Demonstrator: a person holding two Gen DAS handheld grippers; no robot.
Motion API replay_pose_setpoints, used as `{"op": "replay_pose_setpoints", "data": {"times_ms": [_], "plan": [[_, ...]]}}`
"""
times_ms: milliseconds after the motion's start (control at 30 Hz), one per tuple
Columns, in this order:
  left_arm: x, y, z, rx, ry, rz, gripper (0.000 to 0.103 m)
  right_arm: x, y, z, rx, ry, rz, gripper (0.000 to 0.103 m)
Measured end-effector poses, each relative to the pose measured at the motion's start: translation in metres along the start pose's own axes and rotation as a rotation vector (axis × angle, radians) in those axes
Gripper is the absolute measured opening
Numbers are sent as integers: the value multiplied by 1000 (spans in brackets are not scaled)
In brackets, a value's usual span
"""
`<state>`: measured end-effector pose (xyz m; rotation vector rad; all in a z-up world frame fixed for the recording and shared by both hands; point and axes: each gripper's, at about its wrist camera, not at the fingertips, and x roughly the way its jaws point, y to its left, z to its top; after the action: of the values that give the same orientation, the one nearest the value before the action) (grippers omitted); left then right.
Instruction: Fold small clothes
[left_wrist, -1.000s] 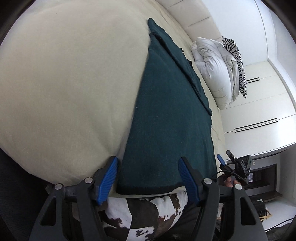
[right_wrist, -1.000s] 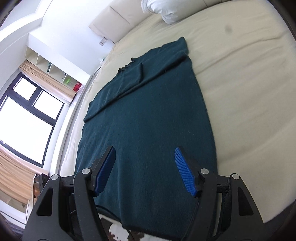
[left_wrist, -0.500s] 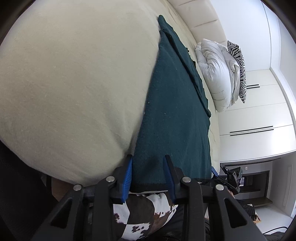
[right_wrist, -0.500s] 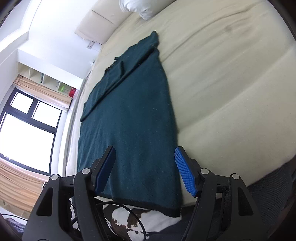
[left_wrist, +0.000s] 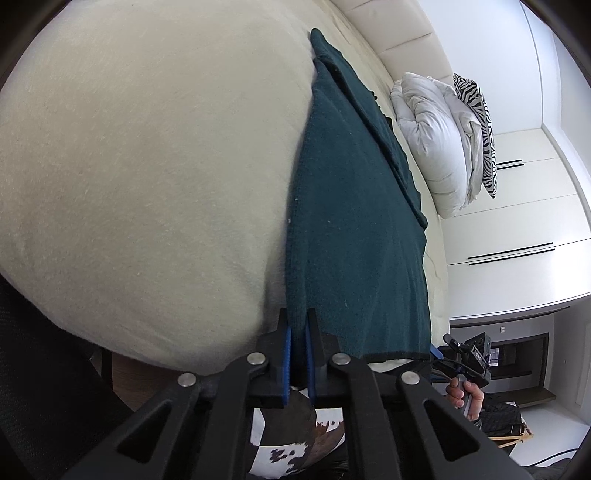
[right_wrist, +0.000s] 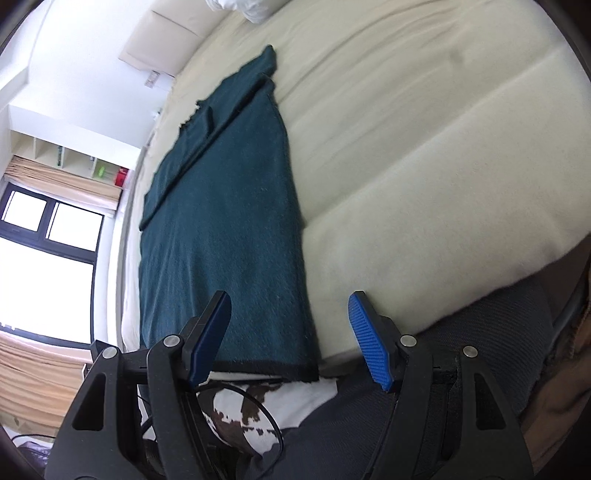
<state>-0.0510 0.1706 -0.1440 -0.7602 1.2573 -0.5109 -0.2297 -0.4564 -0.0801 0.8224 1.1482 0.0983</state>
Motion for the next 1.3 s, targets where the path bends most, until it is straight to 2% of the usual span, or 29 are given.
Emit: {"op": "replay_pose_setpoints", "data": {"times_ms": [200, 533, 633, 767, 833, 900, 1000, 1300], "plan": [[-5, 3, -5, 14, 0, -1, 7, 18, -1, -2, 33, 90, -1, 65], [-8, 3, -6, 25, -10, -6, 7, 36, 11, -7, 22, 157, 5, 64], [-11, 1, -7, 33, -14, -6, 7, 40, 12, -12, 26, 171, 18, 55], [-13, -4, -8, 40, -29, -4, 7, 44, 7, -19, 33, 180, 24, 33], [-16, -5, -9, 43, -35, -4, 6, 43, 4, -22, 39, 165, 31, 25], [-18, -7, -9, 47, -40, -6, 6, 40, 4, -24, 30, 143, 51, 13], [-22, -9, -9, 47, -48, -25, 6, 35, 9, -27, 9, 106, 74, 8], [-44, -32, 3, 48, -113, -155, 6, 12, 50, -17, -71, -18, 176, 7]]}}
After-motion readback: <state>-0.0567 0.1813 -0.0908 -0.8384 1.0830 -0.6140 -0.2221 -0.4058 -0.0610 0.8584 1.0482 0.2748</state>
